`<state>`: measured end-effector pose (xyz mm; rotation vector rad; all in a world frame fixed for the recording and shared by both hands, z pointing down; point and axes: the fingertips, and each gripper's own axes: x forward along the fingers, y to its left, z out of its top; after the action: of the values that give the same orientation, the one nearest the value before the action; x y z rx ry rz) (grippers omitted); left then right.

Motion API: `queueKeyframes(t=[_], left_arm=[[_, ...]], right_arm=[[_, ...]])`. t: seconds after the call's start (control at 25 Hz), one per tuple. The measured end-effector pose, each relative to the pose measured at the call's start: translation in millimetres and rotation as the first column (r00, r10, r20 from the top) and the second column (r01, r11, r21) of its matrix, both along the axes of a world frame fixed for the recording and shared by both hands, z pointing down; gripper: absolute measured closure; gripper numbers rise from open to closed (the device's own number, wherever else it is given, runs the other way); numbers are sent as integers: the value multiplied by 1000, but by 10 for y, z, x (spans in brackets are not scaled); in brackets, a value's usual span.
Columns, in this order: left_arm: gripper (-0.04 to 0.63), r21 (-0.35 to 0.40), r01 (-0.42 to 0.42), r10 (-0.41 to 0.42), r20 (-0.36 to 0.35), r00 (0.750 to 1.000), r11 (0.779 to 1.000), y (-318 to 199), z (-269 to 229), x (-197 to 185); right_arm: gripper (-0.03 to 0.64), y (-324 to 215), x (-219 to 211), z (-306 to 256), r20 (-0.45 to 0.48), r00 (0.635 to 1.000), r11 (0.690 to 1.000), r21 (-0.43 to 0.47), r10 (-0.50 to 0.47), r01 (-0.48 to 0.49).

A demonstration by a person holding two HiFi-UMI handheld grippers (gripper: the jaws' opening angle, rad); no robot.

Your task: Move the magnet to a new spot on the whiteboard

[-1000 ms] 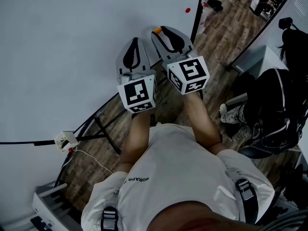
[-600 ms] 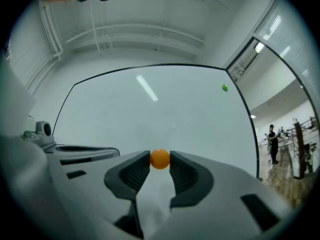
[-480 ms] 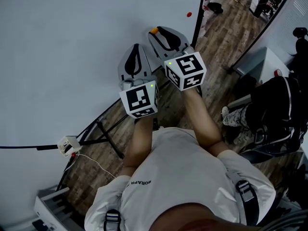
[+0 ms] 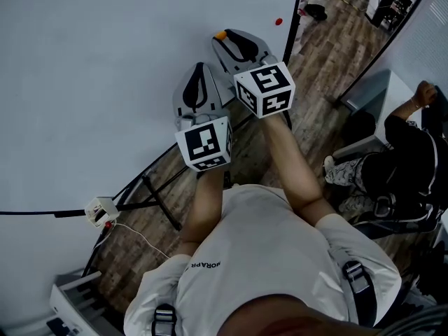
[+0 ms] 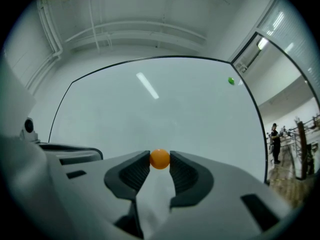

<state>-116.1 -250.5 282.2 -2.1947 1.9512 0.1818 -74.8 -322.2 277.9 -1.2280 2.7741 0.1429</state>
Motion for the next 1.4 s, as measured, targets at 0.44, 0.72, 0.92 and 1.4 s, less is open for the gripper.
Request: queueKeyframes(t=[0.44, 0.72, 0.92, 1.4], left_arm=[[592, 5, 7, -7, -3, 1000, 1000, -40, 3, -63], [592, 3, 12, -12, -4, 1000, 1000, -49, 23, -91], [592, 0, 13, -13, -2, 1000, 1000, -78, 37, -105], [592, 3, 17, -17, -5, 1000, 1000, -78, 29, -107]], right_arm=[[485, -193, -154, 35, -23, 1000, 1000, -10, -8, 7], [485, -267, -195, 43, -31, 1000, 1000, -11, -5, 4], [485, -321, -220, 49, -32, 999, 1000, -13, -4, 4], [485, -381, -253, 22, -41, 999, 1000, -10, -9, 9]])
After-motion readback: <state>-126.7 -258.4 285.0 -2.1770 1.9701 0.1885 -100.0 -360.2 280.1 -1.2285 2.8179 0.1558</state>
